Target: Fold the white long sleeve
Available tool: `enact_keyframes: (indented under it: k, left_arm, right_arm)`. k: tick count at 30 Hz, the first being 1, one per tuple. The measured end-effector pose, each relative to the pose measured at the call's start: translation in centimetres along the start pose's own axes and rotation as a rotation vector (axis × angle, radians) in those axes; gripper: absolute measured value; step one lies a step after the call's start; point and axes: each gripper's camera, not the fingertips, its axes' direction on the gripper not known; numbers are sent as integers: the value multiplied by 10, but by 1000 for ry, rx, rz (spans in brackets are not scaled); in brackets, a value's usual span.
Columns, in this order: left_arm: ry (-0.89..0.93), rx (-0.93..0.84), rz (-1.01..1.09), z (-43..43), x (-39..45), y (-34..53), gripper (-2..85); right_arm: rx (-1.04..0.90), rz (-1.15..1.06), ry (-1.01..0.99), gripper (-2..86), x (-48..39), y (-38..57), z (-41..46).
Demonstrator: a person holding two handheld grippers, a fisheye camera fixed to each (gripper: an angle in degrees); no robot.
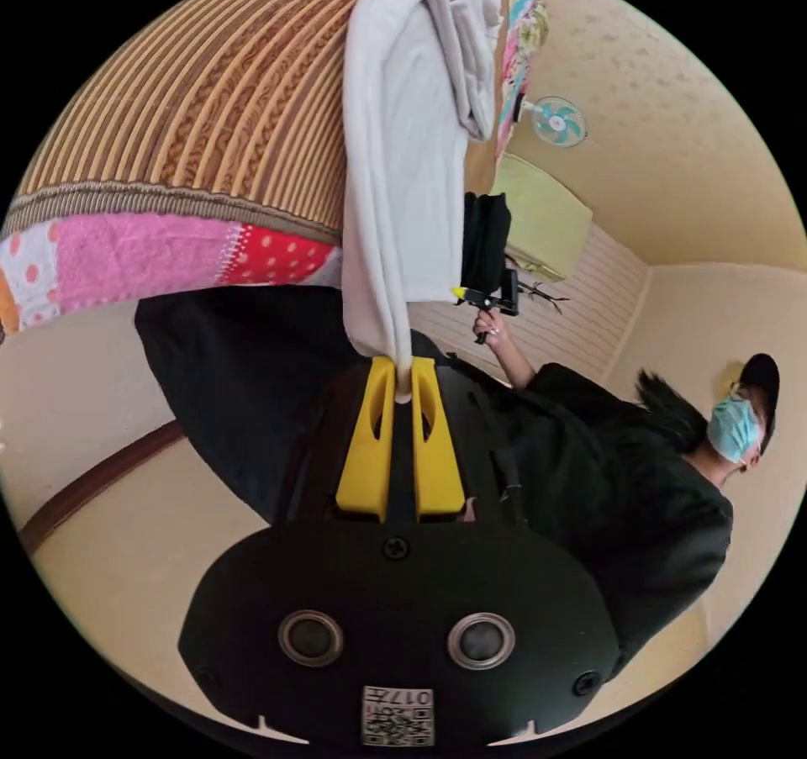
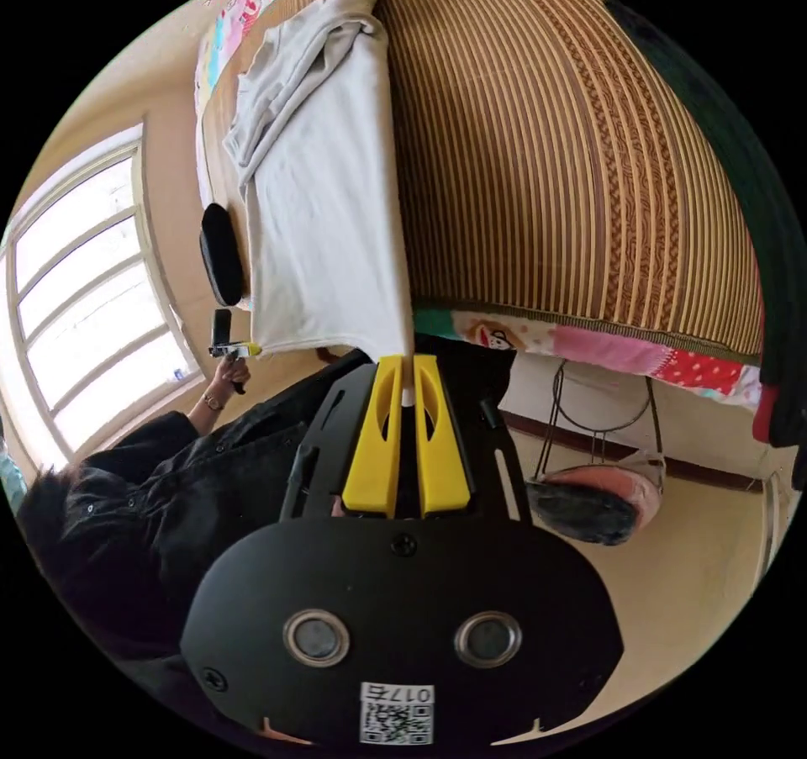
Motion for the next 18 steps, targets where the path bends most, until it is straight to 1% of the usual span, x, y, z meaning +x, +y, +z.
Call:
enact_keyframes:
  k: [1, 2, 3, 5, 6, 7, 9, 10, 11, 12, 14, 15, 17, 18]
  left_arm:
    - [104, 27, 53, -12, 22, 13, 40]
    - [195, 78, 118, -25, 46, 22, 40]
    - [233, 113, 152, -32, 58, 26, 40]
    - [347, 264, 264, -60, 99, 22, 40]
    - [365, 298, 285, -66, 108, 16, 40]
    - [387, 355, 319, -78, 123, -3, 40]
    - [401, 426, 345, -93, 142, -47, 41]
    - [405, 469, 326, -103, 150, -86, 42]
    - [390, 534, 290, -113, 155, -125, 46]
    - [371, 573, 279, -118, 157, -144, 48]
    - [279, 714, 254, -134, 165, -206, 76]
    - [245, 741, 248, -138, 167, -216, 84]
    - [31, 815, 186, -141, 174, -234, 99]
    - [-29, 825, 163, -139, 175, -234, 103]
  right_arm:
    - [18, -2, -35, 33, -2, 8, -8]
    - [83, 0, -156, 31, -4, 24, -27]
    - [191, -18, -307, 30, -7, 38, -49]
    - [338, -60, -463, 29, -11, 45, -78]
    - [410, -79, -519, 28, -14, 37, -94]
    - [438, -84, -544, 28, -16, 28, -101]
    - [513, -101, -611, 27, -26, -30, -123]
    - [530, -97, -607, 27, -30, -48, -128]
    - [564, -86, -568, 27, -38, -86, -138]
    - [598, -53, -516, 27, -45, -124, -146]
    - [639, 22, -439, 27, -54, -175, -151]
    - [661, 84, -368, 28, -62, -198, -151]
    - [671, 140, -279, 26, -81, -220, -148]
    - [667, 112, -234, 24, -100, -229, -143]
